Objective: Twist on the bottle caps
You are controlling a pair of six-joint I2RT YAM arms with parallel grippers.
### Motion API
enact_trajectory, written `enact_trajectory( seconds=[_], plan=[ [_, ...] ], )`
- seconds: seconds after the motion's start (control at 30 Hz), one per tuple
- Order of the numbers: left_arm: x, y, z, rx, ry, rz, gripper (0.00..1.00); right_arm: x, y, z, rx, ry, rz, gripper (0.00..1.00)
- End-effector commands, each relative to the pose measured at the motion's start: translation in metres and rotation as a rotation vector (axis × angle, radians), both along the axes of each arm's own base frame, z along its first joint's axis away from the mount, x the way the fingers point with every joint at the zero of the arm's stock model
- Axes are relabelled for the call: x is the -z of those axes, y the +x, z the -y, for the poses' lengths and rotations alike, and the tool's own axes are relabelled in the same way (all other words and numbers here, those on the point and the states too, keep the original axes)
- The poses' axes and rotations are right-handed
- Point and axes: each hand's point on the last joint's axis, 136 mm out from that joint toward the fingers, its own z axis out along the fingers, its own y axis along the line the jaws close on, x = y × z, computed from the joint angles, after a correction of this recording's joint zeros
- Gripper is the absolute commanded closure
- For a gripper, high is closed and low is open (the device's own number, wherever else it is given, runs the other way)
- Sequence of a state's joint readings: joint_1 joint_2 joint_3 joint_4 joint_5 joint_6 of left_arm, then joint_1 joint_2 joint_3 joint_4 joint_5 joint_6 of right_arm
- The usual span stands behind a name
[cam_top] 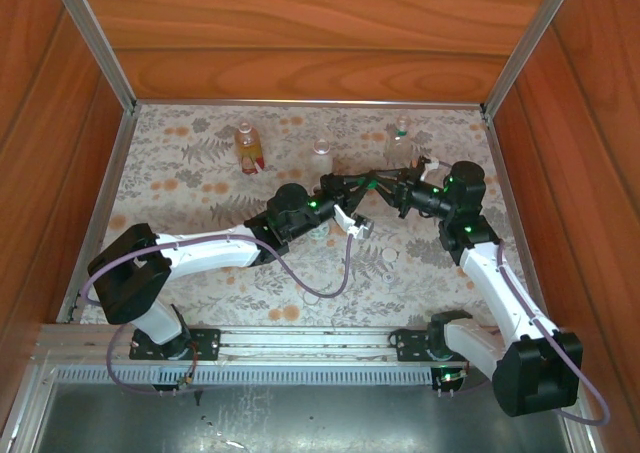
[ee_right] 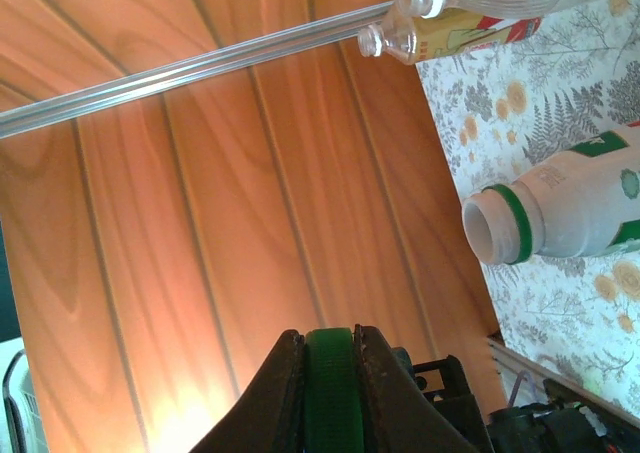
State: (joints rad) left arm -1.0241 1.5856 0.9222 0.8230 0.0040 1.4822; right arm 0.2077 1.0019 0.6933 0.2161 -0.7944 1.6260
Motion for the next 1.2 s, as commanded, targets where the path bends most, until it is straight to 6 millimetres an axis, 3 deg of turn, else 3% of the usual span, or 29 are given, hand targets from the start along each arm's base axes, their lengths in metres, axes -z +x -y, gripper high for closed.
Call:
enact_trajectory(
  seconds=[0.0,0.1,0.37,0.63,0.8,0.97,1.17],
  plan=[
    [0.007,-0.003,0.005,0.013,0.034,0.012,0.99,-0.009,-0.006,0.000,-0.024,0.013,0.031,0.89],
    [0.008,-0.004,0.005,0.015,0.037,0.010,0.93,-0.009,-0.007,0.002,-0.012,0.005,0.033,0.89],
    [0.003,-0.017,0.005,0.066,0.000,-0.034,0.53,-0.002,-0.003,0.007,0.032,-0.015,0.043,0.89],
    [0.000,-0.046,-0.006,0.145,-0.110,-0.245,0.16,0.026,0.016,0.038,0.182,-0.092,0.065,0.90],
    [-0.006,-0.065,-0.020,0.214,-0.196,-0.471,0.06,0.072,0.029,0.061,0.249,-0.235,0.059,0.90],
    [-0.011,-0.079,-0.034,0.254,-0.295,-0.710,0.00,0.108,0.036,0.066,0.203,-0.407,0.113,0.90],
    [0.011,-0.093,-0.047,0.248,-0.337,-1.010,0.00,0.151,0.044,0.059,0.108,-0.479,0.107,0.89]
  ],
)
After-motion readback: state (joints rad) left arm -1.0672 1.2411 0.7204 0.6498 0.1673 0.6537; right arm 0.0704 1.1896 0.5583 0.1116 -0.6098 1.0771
